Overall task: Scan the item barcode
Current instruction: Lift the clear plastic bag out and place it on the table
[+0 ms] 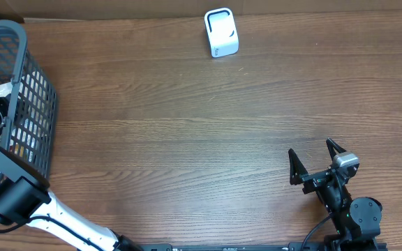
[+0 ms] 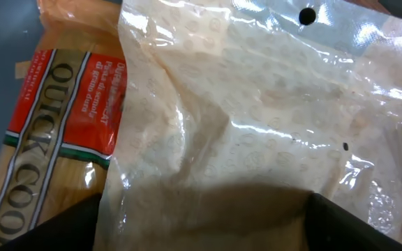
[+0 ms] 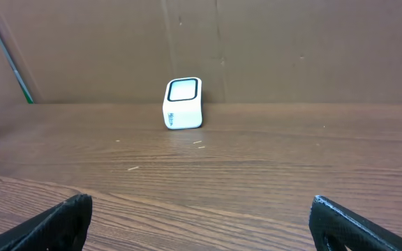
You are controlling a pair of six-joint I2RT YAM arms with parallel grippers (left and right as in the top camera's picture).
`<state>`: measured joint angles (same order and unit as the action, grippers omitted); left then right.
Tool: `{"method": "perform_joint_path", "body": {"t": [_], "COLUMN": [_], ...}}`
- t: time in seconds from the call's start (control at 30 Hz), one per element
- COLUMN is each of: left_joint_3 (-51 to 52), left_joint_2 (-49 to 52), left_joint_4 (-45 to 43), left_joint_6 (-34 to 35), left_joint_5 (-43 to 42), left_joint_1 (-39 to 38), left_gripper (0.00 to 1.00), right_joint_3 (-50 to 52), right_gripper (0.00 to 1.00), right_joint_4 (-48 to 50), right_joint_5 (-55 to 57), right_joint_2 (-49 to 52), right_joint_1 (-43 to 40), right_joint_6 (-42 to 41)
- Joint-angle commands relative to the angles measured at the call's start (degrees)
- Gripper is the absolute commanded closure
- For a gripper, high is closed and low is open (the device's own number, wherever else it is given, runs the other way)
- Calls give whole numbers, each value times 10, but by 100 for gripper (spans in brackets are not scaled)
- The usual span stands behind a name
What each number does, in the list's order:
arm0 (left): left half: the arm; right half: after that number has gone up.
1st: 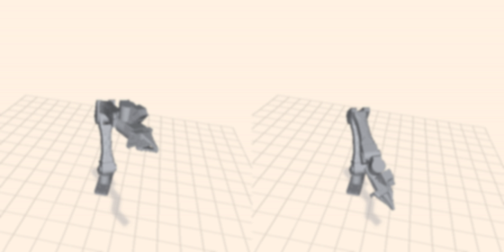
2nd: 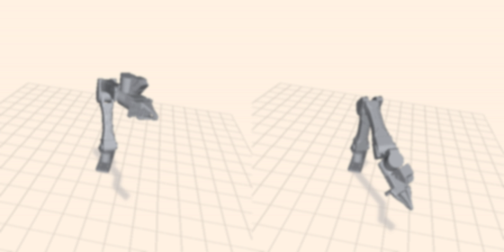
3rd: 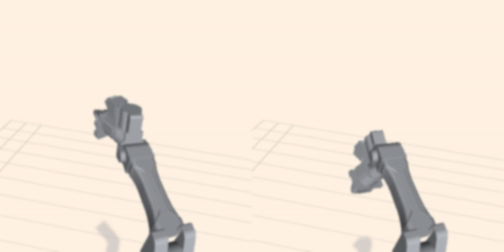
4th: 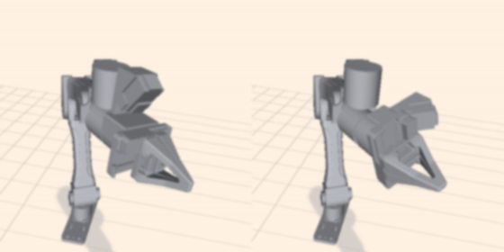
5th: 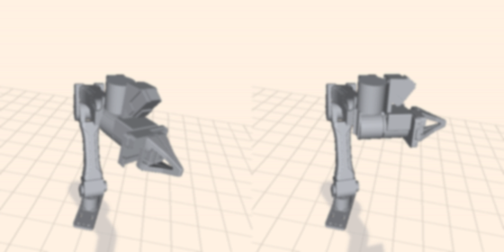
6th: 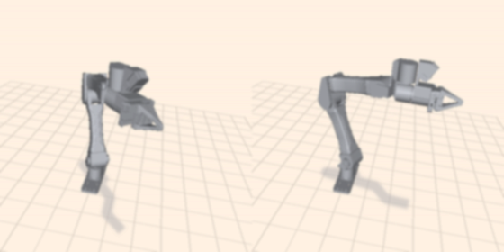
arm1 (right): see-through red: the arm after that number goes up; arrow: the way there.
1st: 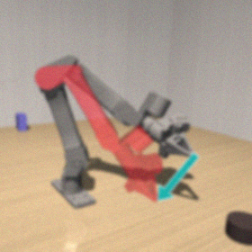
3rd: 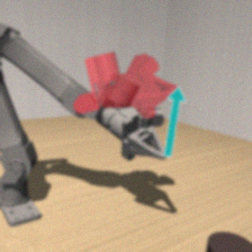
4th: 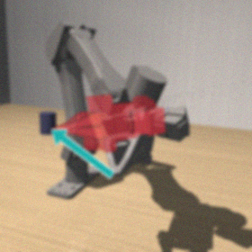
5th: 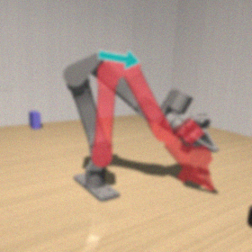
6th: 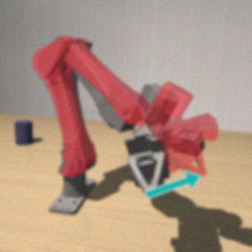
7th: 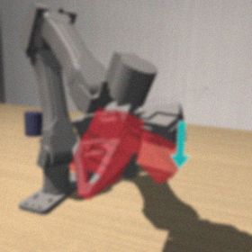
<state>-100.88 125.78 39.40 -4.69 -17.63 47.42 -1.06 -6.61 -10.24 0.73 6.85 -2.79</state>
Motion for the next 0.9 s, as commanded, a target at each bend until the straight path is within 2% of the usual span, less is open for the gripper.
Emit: {"method": "perform_joint_path", "body": {"t": [0.0, 0.03, 0.1, 0.13, 0.27, 0.47, 0.73, 0.87], "left_joint_3": [57, 60, 61, 59, 43, -26, -175, -201], "left_joint_2": [25, 25, 25, 25, 24, 16, -24, -43], "left_joint_4": [7, 7, 6, 6, 17, 82, 177, 205], "left_joint_6": [-5, -5, -5, -4, 5, 11, 67, 90], "left_joint_5": [1, 2, 2, 2, 0, 1, 9, 46], "left_joint_1": [-11, -11, -11, -11, -9, -9, -5, -5], "left_gripper": [29, 43, 82, 94, 96, 96, 96, 96], "right_joint_3": [-6, -6, -6, -6, -6, -6, -6, -6], "right_gripper": [0, 0, 0, 0, 0, 0, 0, 0], "right_joint_4": [2, 2, 2, 2, 2, 2, 2, 2], "right_joint_5": [3, 3, 3, 3, 3, 3, 3, 3], "right_joint_2": [-5, -5, -5, -5, -5, -5, -5, -5], "right_joint_1": [0, 0, 0, 0, 0, 0, 0, 0], "right_joint_6": [-2, -2, -2, -2, -2, -2, -2, -2]}}
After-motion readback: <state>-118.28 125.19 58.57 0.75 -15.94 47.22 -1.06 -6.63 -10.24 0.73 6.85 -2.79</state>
